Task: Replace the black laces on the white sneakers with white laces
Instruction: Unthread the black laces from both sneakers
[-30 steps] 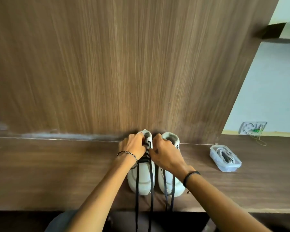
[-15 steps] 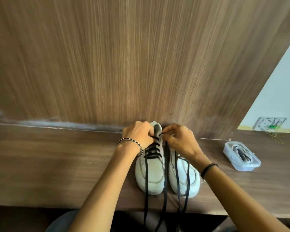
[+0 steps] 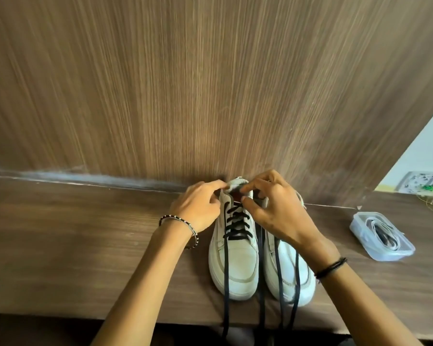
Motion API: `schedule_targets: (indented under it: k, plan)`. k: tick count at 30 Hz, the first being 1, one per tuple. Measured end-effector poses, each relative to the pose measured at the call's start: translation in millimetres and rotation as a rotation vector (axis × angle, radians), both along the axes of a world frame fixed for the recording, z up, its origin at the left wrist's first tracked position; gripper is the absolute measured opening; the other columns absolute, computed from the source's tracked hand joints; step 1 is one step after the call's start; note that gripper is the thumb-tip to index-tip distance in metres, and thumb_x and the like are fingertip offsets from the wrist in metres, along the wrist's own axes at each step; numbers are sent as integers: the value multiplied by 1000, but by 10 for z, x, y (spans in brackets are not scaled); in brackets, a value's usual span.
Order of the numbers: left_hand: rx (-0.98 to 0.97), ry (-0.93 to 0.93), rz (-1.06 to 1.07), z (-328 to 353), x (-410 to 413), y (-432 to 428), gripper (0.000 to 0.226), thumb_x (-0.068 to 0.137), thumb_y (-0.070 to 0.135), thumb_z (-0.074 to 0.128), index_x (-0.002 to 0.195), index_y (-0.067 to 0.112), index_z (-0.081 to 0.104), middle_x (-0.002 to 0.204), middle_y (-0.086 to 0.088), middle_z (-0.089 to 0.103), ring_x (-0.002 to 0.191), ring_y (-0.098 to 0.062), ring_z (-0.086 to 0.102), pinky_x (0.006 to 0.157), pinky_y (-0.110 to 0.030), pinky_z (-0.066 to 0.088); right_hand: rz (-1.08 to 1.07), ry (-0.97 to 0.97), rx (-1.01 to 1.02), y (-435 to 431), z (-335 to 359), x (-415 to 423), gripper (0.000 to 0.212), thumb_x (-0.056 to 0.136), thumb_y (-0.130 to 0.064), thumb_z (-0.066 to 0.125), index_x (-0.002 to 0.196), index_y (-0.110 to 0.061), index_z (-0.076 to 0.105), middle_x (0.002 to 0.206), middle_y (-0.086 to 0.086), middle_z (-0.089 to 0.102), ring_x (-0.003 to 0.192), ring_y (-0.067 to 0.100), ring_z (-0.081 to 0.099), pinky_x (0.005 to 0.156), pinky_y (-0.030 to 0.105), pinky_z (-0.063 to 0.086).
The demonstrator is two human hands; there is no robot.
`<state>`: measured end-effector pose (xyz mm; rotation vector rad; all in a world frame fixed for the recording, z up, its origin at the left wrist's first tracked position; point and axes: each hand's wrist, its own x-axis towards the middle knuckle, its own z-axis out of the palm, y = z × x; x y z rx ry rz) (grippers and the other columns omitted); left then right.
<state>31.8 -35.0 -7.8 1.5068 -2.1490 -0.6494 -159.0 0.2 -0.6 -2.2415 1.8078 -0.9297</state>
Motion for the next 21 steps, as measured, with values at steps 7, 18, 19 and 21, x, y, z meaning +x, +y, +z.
schedule_targets:
  k: [7,18,19,21]
  plan:
    - [-104,-46,31,3,-198,27,42,101,11,44,133,30,64,105,-1,48,100,-29,60,73,-32,42,33,207,90,-53,-74,138,24,97,-30,60,114,-25,75,131,-2,46,119,19,33,87,34,50]
    - [-103,61,123,96,-214,67,40,96,6,43,113,25,74,64,7,47,56,-10,43,47,-21,25,38,-180,202,-43,-19,66,21,97,-16,59,90,-15,79,110,-15,56,129,9,38,95,15,31]
    - [-95,54,119,98,-221,68,40,96,6,43,111,26,74,66,5,49,57,-11,45,47,-22,25,25,-202,193,-34,1,71,22,96,-14,59,87,-12,79,103,-19,57,125,7,41,91,12,34]
    - [-77,36,108,102,-236,72,40,96,6,42,108,26,74,69,3,52,64,-15,49,47,-23,26,-7,-191,152,-25,10,95,25,96,-12,58,83,-4,78,88,-18,57,117,8,46,80,6,36]
